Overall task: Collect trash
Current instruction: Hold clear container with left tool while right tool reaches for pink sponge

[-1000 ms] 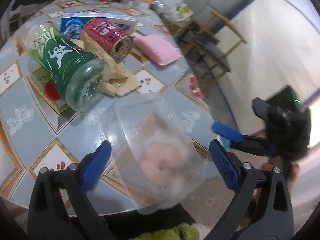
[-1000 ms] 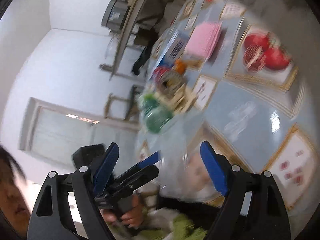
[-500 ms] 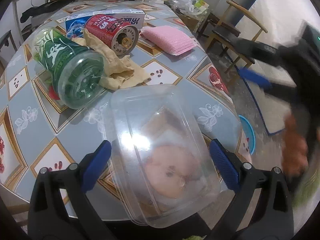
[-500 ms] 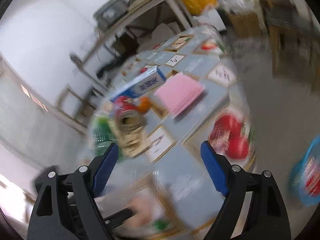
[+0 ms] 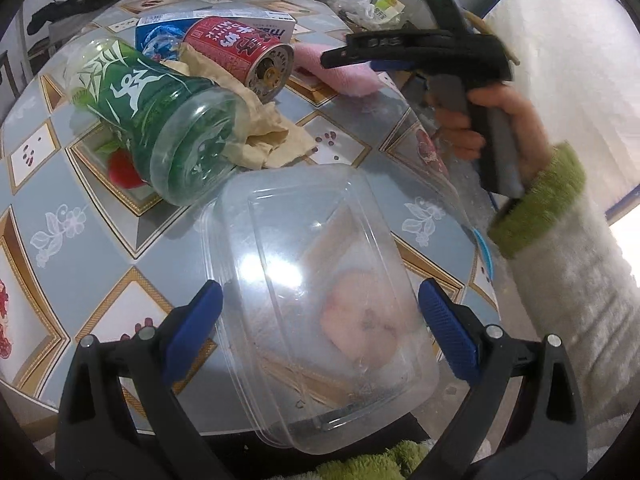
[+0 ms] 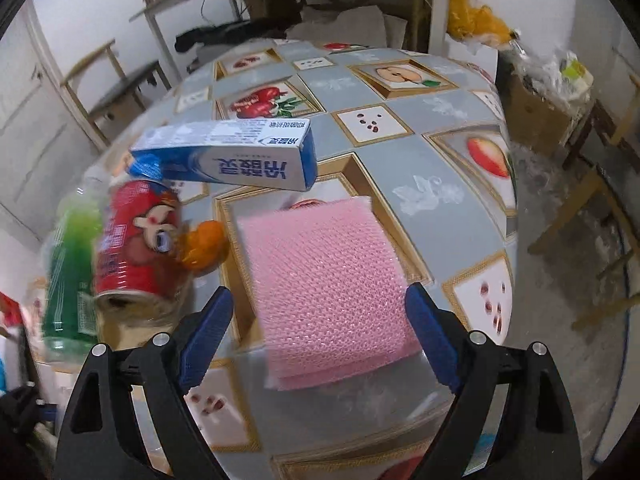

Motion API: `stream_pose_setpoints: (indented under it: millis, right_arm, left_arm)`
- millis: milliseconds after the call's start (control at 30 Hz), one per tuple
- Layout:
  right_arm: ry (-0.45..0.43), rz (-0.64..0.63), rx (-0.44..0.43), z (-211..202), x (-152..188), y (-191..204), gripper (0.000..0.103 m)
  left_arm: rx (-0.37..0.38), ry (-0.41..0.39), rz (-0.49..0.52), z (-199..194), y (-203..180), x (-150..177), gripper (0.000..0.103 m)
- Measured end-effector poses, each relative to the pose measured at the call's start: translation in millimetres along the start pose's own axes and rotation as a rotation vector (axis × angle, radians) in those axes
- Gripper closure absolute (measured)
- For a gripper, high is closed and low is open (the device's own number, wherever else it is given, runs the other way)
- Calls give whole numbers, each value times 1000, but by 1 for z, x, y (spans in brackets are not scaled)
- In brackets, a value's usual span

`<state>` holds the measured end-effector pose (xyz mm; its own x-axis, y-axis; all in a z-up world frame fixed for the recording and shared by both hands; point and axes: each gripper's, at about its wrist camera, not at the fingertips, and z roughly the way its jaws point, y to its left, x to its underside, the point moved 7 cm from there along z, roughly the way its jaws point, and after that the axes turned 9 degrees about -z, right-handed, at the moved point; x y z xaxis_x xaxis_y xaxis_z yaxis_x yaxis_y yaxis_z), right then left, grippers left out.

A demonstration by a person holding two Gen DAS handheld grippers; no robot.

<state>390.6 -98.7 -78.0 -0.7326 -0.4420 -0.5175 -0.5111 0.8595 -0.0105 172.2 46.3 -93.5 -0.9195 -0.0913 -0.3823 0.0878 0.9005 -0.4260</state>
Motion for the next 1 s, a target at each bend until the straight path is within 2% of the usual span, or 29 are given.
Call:
stream_pose_setpoints:
  millis: [133, 267, 533, 600, 800, 933, 1000]
  right_arm:
    - [18, -50, 64, 3, -3, 1, 18]
    - [-18, -69, 89, -7, -11, -3, 18]
    - [47, -17, -52, 16, -15, -7, 15]
    - [50, -14, -64, 17, -14, -4, 15]
    - [17, -96, -13, 9, -16, 9, 15]
    - [65, -176, 65, 21, -14, 14, 15]
    - [80, -174, 79, 27, -12, 11, 15]
  left_arm:
    - [31, -4, 2, -2, 2, 1, 9]
    - [59, -12, 10, -7, 6, 4, 9]
    - [60, -25, 10, -13, 11, 7, 10]
    - [56, -29, 11, -14, 10, 7, 10]
    - [34, -33, 30, -14, 5, 8, 11]
    - [20, -32, 32, -11, 3, 7, 11]
    - [15, -32, 29, -11, 3, 6, 11]
